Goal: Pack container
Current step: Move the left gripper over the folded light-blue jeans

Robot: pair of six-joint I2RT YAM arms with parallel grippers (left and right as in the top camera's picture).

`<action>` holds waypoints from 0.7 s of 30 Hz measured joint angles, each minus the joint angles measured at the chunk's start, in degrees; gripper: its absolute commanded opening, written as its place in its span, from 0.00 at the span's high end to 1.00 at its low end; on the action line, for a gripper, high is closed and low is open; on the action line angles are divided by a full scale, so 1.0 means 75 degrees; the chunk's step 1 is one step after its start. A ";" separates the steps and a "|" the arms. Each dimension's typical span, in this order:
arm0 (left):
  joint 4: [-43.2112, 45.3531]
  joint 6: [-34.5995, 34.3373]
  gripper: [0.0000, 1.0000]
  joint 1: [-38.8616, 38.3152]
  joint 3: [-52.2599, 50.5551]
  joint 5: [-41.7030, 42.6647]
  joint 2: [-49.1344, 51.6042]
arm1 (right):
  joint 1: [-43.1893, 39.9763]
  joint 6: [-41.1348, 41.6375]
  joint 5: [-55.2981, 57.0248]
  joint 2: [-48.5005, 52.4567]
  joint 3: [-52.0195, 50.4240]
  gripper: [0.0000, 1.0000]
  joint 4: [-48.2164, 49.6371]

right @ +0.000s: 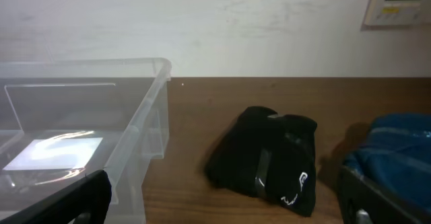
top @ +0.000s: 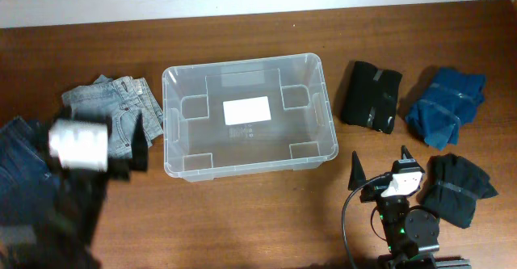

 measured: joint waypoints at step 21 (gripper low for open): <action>-0.3509 -0.2101 0.01 0.0828 0.4878 -0.1443 0.5453 | -0.0006 0.0006 0.0003 0.0000 0.0000 0.02 0.0006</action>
